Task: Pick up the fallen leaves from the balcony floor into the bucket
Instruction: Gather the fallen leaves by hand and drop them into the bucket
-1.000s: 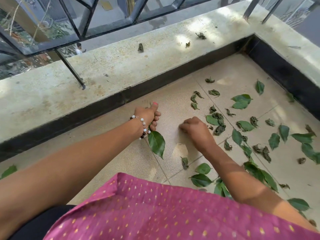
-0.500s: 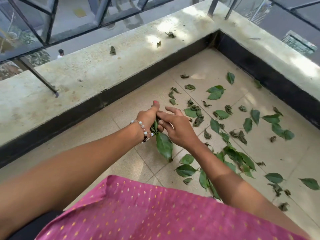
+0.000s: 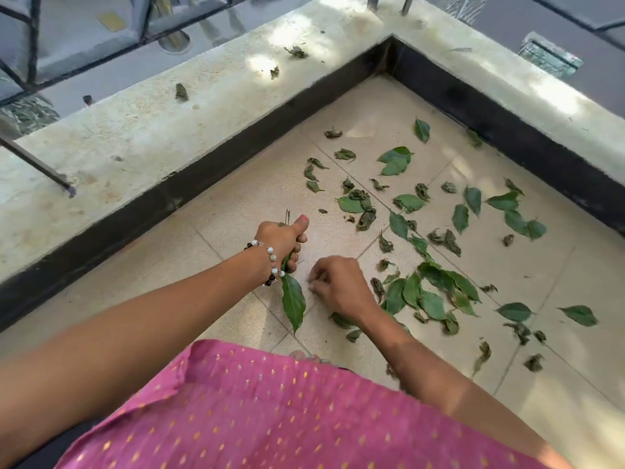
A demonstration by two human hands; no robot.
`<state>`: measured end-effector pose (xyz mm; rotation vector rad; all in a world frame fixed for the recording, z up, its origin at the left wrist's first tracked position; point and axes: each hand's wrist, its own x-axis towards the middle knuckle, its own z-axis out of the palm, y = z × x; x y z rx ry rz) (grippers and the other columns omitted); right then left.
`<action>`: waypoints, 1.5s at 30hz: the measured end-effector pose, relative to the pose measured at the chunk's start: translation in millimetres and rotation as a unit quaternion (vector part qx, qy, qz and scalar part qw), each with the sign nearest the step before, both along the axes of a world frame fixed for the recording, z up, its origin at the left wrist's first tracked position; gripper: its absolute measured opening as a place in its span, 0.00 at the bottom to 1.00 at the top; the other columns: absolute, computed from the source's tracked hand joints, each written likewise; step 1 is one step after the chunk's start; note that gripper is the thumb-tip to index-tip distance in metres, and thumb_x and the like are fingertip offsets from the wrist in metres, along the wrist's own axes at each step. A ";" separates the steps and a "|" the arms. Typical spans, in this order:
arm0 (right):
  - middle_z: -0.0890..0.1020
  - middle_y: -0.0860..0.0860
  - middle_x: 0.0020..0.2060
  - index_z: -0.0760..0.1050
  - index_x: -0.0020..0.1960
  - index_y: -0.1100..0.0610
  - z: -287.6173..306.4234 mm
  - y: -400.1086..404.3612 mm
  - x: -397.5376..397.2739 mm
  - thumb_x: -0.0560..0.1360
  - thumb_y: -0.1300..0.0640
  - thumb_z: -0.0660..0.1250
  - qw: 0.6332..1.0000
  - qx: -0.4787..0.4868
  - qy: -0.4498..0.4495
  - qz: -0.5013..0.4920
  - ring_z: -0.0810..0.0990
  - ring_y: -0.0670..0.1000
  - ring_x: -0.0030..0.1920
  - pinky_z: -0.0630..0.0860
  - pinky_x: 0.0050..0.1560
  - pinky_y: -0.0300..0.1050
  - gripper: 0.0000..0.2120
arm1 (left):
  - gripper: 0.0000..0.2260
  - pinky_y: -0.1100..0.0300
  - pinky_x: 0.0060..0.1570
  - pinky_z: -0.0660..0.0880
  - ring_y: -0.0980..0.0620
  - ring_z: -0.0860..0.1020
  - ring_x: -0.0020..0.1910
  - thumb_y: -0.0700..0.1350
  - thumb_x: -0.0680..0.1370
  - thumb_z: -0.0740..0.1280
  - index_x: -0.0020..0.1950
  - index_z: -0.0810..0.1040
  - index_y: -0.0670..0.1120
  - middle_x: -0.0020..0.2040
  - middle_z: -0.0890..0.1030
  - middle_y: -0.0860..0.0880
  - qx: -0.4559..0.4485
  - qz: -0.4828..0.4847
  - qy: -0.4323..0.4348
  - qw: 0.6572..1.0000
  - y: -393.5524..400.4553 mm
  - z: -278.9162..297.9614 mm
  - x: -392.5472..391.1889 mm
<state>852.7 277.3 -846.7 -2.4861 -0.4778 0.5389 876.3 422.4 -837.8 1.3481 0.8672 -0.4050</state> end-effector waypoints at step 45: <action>0.83 0.60 0.38 0.80 0.43 0.63 42.6 -6.5 49.2 0.73 0.61 0.70 0.977 0.078 0.042 -0.195 0.83 0.57 0.39 0.82 0.46 0.51 0.04 | 0.31 0.53 0.34 0.79 0.44 0.79 0.32 0.62 0.63 0.75 0.49 0.78 0.36 0.37 0.79 0.40 -0.105 -0.004 -0.050 0.993 -52.3 30.2 15.5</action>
